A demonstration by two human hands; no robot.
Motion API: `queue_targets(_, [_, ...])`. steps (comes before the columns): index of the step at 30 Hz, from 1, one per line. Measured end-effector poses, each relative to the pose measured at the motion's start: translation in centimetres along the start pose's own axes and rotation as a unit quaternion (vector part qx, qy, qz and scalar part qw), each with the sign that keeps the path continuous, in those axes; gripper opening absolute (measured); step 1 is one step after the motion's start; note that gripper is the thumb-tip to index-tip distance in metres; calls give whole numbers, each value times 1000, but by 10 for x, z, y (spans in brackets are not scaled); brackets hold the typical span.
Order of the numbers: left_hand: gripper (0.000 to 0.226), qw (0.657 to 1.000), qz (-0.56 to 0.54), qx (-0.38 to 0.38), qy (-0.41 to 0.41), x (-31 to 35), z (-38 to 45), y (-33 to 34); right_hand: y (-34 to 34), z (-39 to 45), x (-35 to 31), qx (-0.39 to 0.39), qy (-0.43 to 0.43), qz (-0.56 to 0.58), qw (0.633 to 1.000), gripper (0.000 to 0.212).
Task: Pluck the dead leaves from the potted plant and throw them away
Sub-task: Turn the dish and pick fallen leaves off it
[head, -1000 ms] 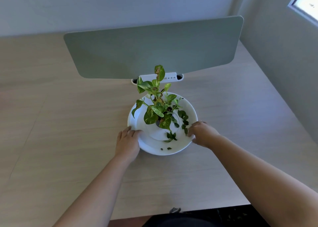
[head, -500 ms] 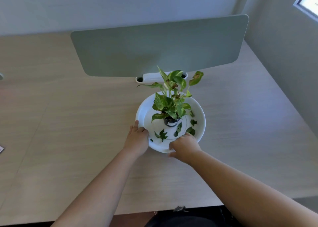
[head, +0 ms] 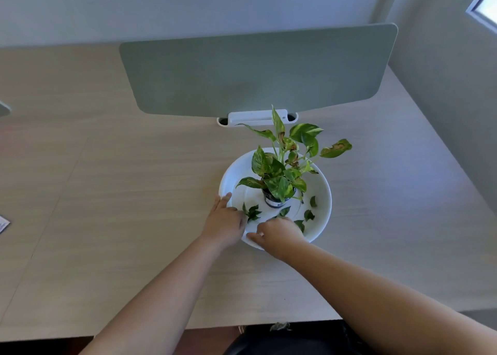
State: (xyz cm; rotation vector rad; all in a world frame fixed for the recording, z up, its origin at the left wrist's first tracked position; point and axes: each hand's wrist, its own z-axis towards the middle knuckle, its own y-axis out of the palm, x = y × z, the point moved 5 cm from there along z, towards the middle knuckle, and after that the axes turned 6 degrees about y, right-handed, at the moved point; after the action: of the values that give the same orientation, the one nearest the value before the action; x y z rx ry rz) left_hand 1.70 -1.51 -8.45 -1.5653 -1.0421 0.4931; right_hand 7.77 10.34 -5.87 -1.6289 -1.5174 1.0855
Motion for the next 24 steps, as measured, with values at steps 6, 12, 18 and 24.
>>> queue_targets(6, [38,995,-62,12,74,11,23,-4,-18,3,69,88,91,72,989,35])
queue_targets(12, [29,990,-56,-51,122,19,28,5,-10,25,95,24,82,82,993,41])
queue_targets(18, [20,991,-34,-33,125,28,16,-5,27,33,85,-38,41,31,998,66])
queue_targets(24, [35,988,-46,-26,142,41,29,-13,24,28,83,-20,-27,28,999,45])
